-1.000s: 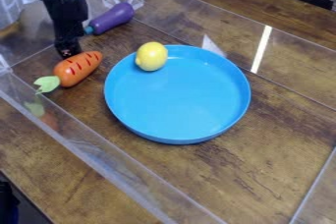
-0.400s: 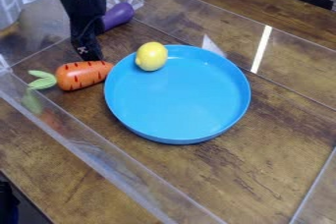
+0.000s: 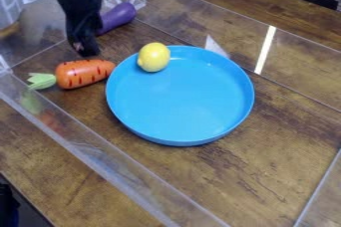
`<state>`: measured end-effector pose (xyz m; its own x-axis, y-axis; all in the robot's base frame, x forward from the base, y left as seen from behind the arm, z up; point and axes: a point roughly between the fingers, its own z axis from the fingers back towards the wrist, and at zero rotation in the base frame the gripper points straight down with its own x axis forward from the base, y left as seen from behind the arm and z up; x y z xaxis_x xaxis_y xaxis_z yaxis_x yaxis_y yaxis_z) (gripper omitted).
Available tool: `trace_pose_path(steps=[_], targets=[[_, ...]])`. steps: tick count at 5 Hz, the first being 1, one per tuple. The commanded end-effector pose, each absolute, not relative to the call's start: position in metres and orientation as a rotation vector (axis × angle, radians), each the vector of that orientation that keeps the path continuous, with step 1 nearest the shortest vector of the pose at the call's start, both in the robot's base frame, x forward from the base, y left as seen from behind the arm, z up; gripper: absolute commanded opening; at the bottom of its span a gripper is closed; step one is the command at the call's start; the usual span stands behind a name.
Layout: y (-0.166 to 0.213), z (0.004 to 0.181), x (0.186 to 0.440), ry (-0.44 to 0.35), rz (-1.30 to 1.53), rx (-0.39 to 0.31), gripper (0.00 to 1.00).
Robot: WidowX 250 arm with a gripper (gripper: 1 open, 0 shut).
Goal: Remove the purple eggplant from the blue tray and put it on the table
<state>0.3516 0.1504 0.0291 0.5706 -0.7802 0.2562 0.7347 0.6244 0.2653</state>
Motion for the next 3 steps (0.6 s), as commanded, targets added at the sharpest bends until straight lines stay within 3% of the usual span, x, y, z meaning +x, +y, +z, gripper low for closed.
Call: trace_pose_path(steps=[1,3], targets=[[0.157,0.034,0.354,-0.399,-0.868,0.169,1.0],[0.17,0.027,0.343,-0.416,-0.847,0.124,1.0]])
